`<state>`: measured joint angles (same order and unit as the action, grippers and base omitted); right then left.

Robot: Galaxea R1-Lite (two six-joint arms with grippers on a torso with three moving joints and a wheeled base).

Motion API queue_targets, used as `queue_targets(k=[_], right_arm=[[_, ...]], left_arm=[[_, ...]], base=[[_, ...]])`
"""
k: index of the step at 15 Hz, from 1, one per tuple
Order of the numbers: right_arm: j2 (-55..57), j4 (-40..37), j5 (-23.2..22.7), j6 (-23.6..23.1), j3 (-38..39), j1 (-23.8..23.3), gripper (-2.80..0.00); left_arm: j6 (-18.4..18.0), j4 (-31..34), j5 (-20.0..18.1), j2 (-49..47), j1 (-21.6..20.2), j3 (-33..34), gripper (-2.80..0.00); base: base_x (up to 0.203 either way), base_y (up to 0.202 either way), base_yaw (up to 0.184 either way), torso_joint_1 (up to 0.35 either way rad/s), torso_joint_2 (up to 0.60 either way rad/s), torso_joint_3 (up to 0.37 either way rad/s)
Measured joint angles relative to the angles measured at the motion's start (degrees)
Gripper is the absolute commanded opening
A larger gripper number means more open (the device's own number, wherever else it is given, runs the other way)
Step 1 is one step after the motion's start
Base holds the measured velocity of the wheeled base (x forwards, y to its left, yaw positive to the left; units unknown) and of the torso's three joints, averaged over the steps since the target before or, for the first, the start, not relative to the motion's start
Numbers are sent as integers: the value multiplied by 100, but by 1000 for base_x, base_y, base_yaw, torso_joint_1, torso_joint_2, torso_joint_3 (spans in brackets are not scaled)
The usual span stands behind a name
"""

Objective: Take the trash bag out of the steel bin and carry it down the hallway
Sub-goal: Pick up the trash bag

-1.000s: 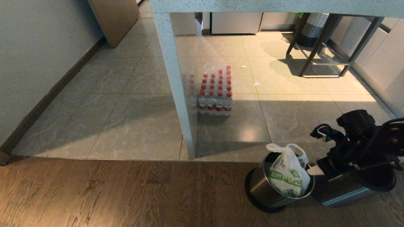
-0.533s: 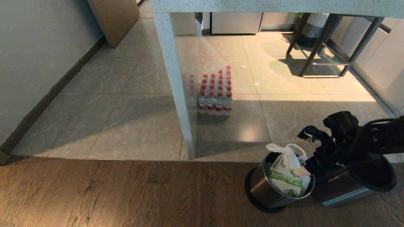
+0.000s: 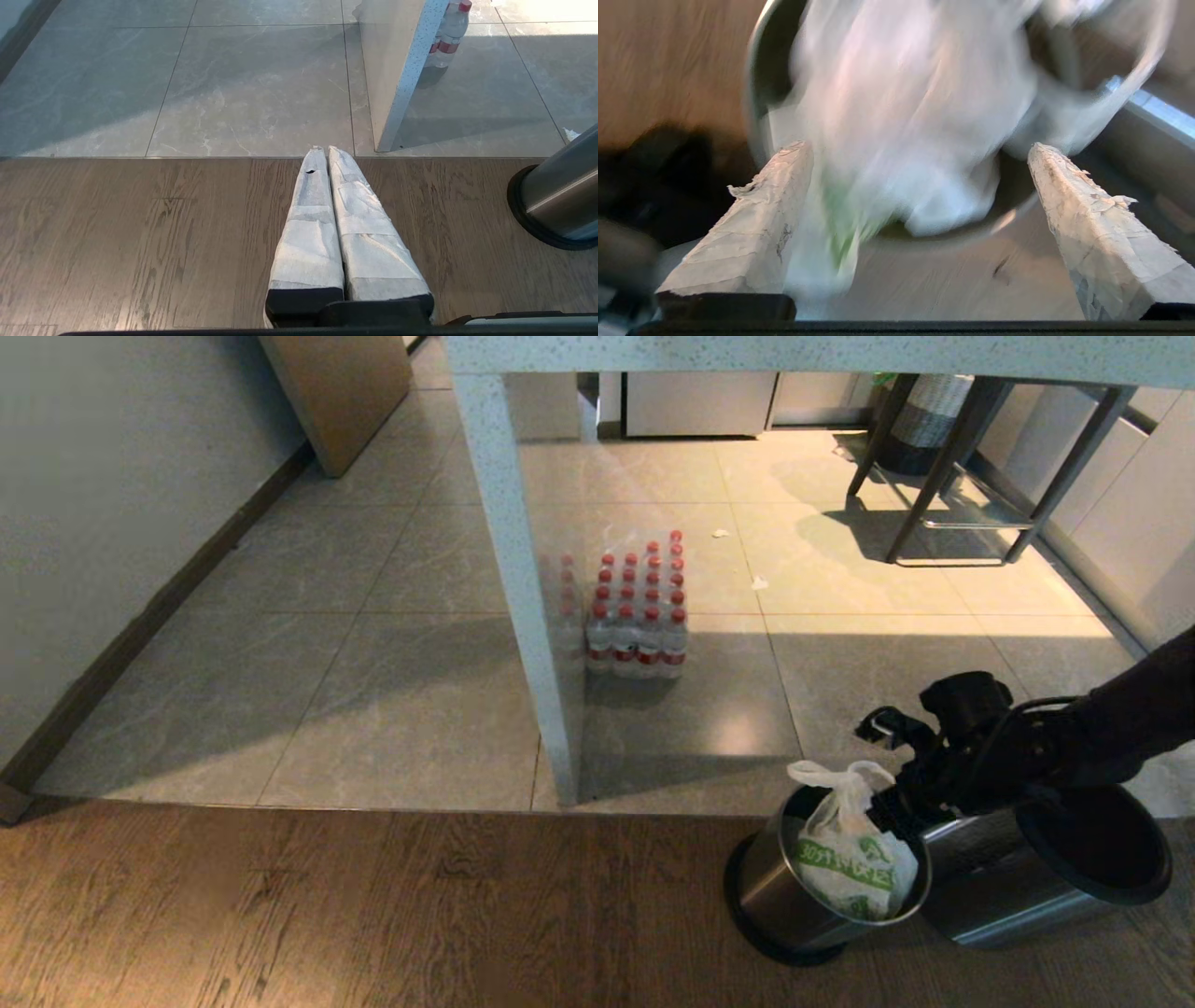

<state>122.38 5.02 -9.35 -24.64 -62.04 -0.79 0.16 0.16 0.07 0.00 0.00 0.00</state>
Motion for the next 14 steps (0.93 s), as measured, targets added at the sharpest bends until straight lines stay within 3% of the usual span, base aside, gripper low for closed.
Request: queue_targets(k=[5, 7, 10, 14], right_arm=[[448, 631, 33, -29, -209, -98, 0], [576, 879, 314, -28, -282, -165, 0], [764, 925, 587, 6, -432, -294, 0], [875, 929, 605, 67, -456, -386, 0]], left_arm=[[0, 2, 2, -2, 0, 0, -280], [-2, 2, -2, -2, 0, 0, -280], [-2, 2, 0, -2, 0, -2, -280], [2, 2, 2, -2, 0, -2, -280]], base=[[0, 0, 0, 0, 0, 0], [0, 0, 0, 0, 0, 0], [0, 0, 0, 0, 0, 0], [0, 0, 0, 0, 0, 0]])
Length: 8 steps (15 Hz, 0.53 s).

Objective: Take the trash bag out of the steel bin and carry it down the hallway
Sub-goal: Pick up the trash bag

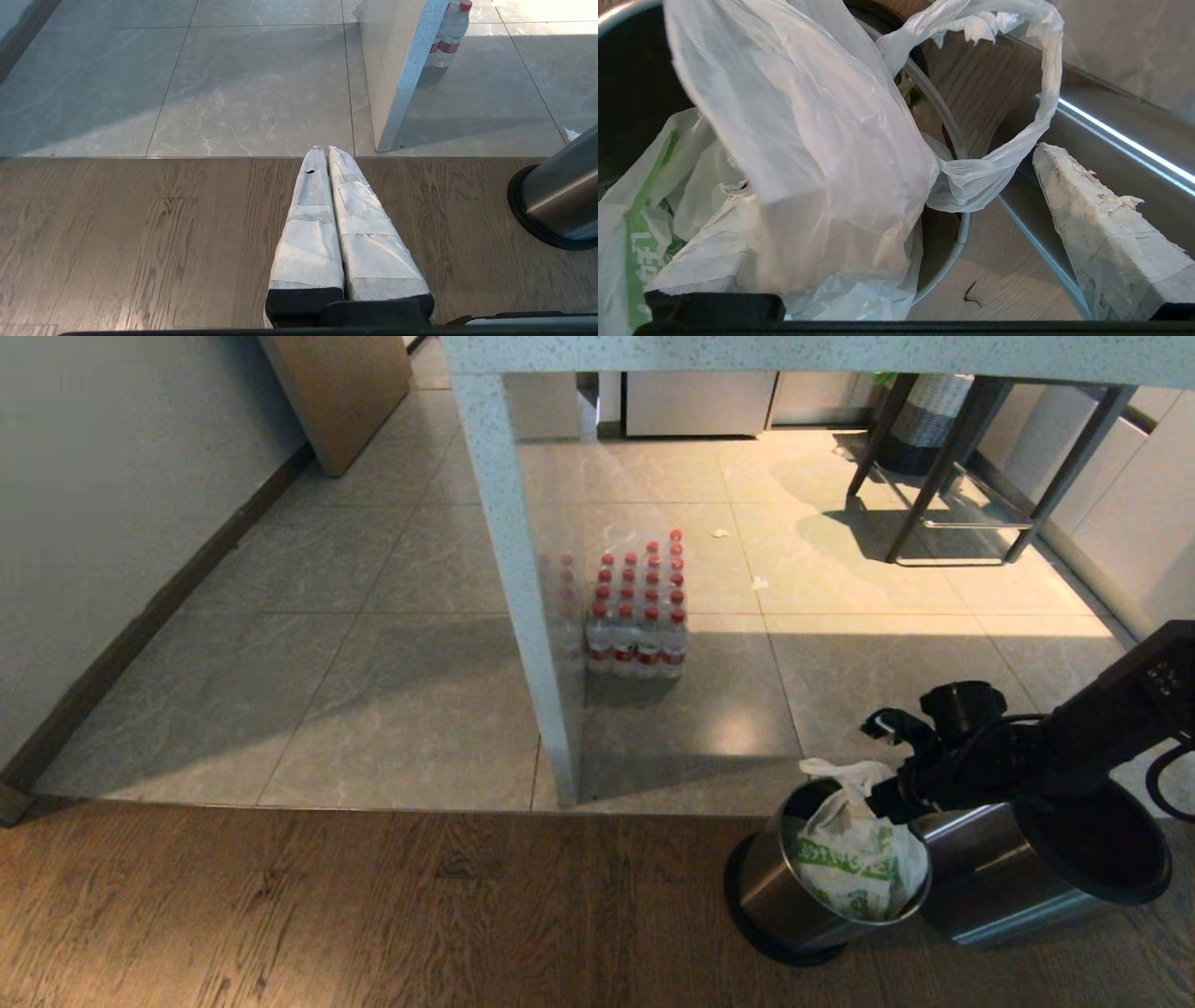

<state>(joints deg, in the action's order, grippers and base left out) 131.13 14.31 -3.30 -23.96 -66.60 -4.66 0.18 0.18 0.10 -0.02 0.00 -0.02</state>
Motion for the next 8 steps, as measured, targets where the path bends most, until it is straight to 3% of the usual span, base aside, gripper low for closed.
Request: queue_targets(k=[8], right_arm=[[242, 2, -53, 730, -236, -243, 0]], left_arm=[[-2, -2, -2, 2, 0, 2, -280]], base=[[0, 0, 0, 0, 0, 0]])
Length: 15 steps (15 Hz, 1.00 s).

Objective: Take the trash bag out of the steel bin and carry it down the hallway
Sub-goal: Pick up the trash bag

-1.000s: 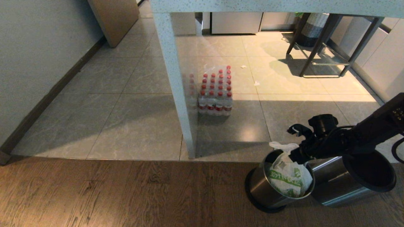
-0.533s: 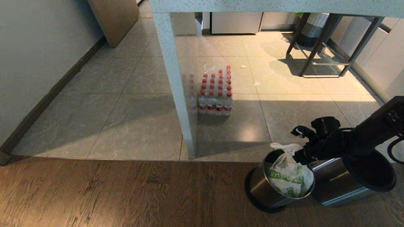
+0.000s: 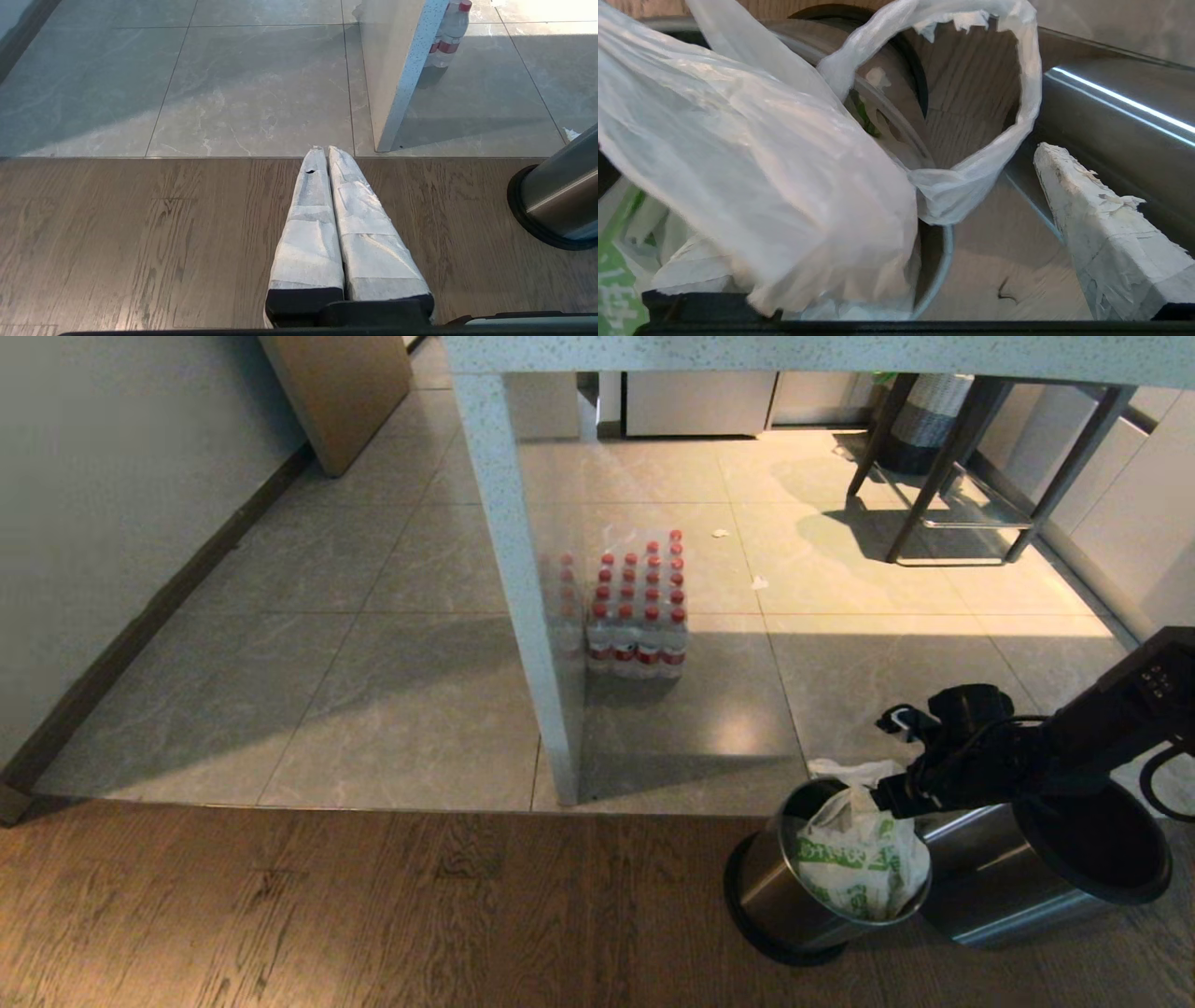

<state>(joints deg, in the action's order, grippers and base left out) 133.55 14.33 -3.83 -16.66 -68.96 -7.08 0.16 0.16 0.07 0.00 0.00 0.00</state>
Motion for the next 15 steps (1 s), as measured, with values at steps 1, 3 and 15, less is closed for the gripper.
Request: queue_targets(k=[1, 3, 15], right_arm=[[44, 8, -10, 39, -43, -11, 0], [153, 50, -19, 323, -191, -7, 0], [446, 697, -337, 1531, -184, 117, 0]], left_arm=[[-1, 2, 0, -2, 0, 0, -280], [-2, 2, 0, -1, 0, 0, -280], [-2, 0, 0, -2, 0, 0, -280]], base=[[0, 0, 0, 0, 0, 0], [0, 0, 0, 0, 0, 0], [0, 0, 0, 0, 0, 0]])
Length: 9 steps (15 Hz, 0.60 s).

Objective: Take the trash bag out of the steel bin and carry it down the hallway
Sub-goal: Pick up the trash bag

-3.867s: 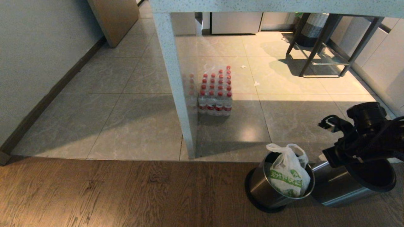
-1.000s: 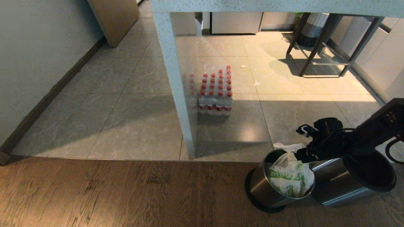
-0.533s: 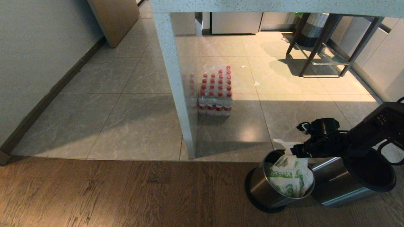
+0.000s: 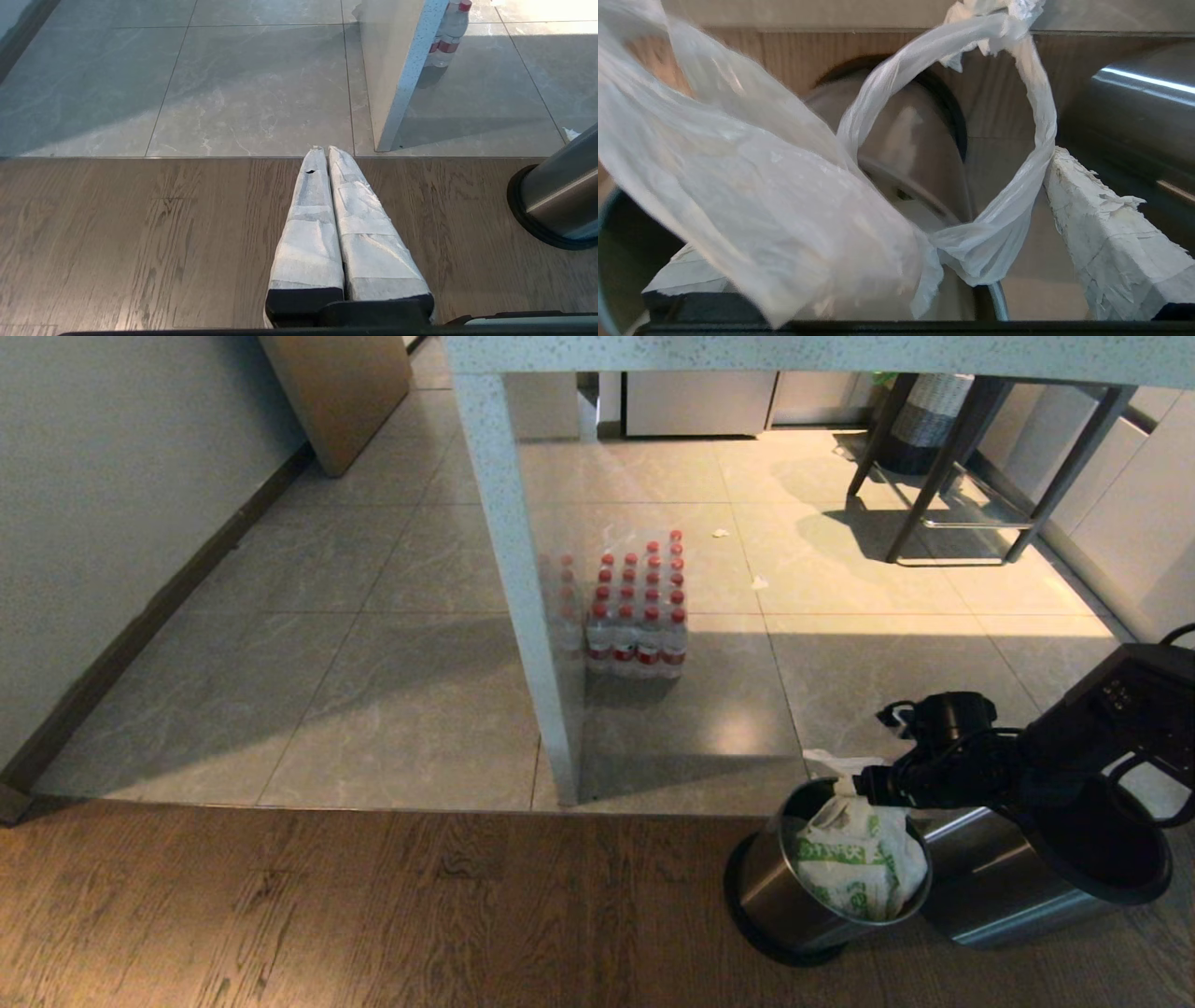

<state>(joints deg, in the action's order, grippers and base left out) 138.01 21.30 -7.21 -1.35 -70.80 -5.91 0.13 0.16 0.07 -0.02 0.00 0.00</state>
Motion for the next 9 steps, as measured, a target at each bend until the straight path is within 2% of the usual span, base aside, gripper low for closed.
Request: queue_targets(k=[6, 9], right_arm=[[-133, -65, -31, 679, -51, 194, 0], [-318, -49, -34, 824, -45, 302, 0]], left_arm=[[2, 2, 0, 2, 0, 0, -280], [2, 2, -1, 0, 0, 0, -280]], base=[[0, 0, 0, 0, 0, 0], [0, 0, 0, 0, 0, 0]])
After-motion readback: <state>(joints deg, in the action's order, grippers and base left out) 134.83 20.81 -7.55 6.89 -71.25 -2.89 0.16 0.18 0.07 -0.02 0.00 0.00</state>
